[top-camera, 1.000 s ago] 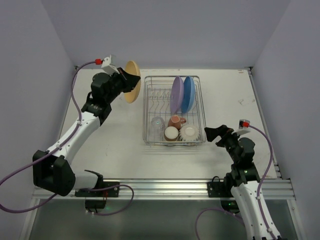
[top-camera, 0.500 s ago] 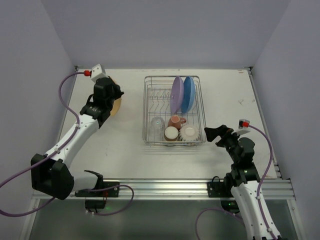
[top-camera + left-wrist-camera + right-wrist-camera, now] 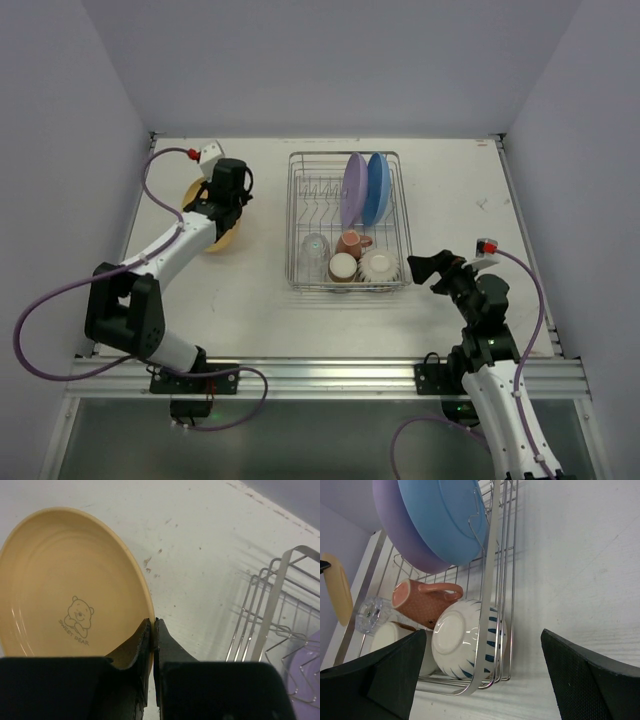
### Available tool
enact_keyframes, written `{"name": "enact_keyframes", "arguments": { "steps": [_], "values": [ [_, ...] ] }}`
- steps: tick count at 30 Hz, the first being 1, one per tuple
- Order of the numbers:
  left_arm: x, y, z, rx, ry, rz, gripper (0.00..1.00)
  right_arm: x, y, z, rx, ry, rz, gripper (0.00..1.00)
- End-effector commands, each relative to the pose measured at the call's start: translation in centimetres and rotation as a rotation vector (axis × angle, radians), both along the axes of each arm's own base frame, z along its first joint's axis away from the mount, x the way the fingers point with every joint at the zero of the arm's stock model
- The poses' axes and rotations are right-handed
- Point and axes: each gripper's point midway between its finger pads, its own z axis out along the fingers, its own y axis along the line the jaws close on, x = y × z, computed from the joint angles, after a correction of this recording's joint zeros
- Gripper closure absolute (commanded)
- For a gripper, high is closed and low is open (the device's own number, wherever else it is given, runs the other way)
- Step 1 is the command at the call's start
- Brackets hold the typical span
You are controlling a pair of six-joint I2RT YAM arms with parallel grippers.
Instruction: Unload the mixed dishes from the dish rack
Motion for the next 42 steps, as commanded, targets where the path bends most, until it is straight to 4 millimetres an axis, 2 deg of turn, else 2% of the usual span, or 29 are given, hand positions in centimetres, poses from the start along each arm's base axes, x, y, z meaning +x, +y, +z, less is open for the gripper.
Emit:
{"name": "enact_keyframes", "arguments": {
  "steps": [1, 7, 19, 20, 21, 34, 37, 42],
  "values": [
    [1.6, 1.2, 1.3, 0.061, -0.025, 0.067, 1.0, 0.4, 0.4, 1.8, -0.008, -0.062, 0.026, 0.01],
    [3.6, 2.1, 0.9, 0.155, 0.014, 0.116, 1.0, 0.5, 0.4, 1.7, -0.009, -0.054, 0.031, 0.01],
    [8.3, 1.6, -0.2, 0.258, 0.068, 0.128, 1.0, 0.6, 0.5, 1.6, -0.011, -0.051, 0.036, 0.01],
    [8.8, 1.6, 0.1, 0.261, 0.061, 0.13, 1.0, 0.6, 0.5, 1.6, -0.011, -0.049, 0.034, 0.01],
    [9.0, 1.6, -0.7, 0.274, 0.079, 0.133, 1.0, 0.6, 0.5, 1.6, -0.011, -0.051, 0.034, 0.01],
    [9.6, 2.0, -4.7, 0.323, 0.157, 0.142, 1.0, 0.6, 0.4, 1.7, -0.009, -0.054, 0.026, 0.01],
    [9.7, 1.9, -5.3, 0.32, 0.176, 0.129, 0.97, 0.6, 0.4, 1.6, -0.01, -0.051, 0.028, 0.01],
    [9.6, 1.9, -6.1, 0.326, 0.201, 0.118, 0.96, 0.6, 0.4, 1.6, -0.01, -0.053, 0.026, 0.01]
  ]
}}
